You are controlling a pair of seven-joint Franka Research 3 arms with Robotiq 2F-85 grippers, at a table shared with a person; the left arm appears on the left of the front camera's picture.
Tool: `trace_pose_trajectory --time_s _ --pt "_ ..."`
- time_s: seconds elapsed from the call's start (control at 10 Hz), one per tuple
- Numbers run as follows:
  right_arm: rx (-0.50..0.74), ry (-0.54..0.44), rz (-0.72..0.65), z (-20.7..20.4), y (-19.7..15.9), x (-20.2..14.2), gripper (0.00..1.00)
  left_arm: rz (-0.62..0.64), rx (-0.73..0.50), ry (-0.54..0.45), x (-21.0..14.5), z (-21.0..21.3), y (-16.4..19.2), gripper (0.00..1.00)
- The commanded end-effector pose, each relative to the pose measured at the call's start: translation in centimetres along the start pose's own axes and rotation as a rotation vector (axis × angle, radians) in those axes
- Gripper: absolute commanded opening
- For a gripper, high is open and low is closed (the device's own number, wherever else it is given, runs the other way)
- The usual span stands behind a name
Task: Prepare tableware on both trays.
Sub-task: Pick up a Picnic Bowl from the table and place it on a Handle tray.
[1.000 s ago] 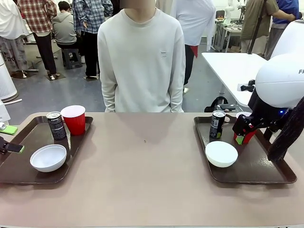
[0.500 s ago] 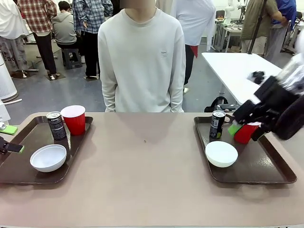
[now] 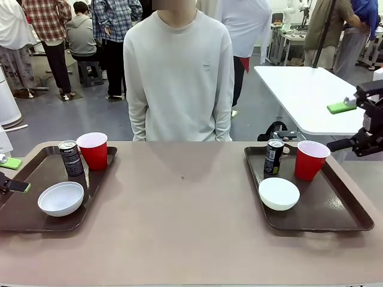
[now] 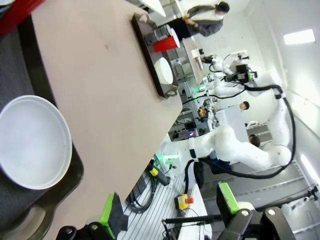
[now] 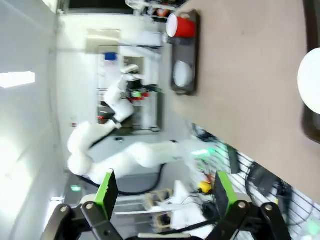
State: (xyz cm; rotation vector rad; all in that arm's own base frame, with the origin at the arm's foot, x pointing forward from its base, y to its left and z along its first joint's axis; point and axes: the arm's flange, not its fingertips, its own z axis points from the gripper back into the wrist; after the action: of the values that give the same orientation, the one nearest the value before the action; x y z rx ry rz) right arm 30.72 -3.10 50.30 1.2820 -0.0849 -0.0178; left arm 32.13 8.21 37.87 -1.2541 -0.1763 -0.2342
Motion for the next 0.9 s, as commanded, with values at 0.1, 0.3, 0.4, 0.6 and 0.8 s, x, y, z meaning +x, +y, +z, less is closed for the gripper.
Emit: trace_pose_trajectory --time_s 0.1,0.3,0.4,0.6,0.8 --pt "0.005 0.086 -0.042 -6.8 -10.9 -4.5 1.0 -0.017 -0.007 0.005 -0.3 0.3 0.0 1.0" --pt "-0.019 0.151 -0.016 -6.7 -13.2 -3.8 1.0 -0.017 -0.007 0.005 -0.3 0.3 0.0 1.0" --pt "-0.025 0.21 0.069 -6.6 -12.9 -4.3 1.0 -0.017 -0.007 0.005 -0.3 0.3 0.0 1.0" --pt "0.004 0.123 -0.064 -3.6 -11.7 2.8 1.0 -0.017 -0.007 0.005 -0.3 0.3 0.0 1.0" --pt "0.004 0.123 -0.064 -3.6 -11.7 2.8 1.0 -0.017 -0.007 0.005 -0.3 0.3 0.0 1.0"
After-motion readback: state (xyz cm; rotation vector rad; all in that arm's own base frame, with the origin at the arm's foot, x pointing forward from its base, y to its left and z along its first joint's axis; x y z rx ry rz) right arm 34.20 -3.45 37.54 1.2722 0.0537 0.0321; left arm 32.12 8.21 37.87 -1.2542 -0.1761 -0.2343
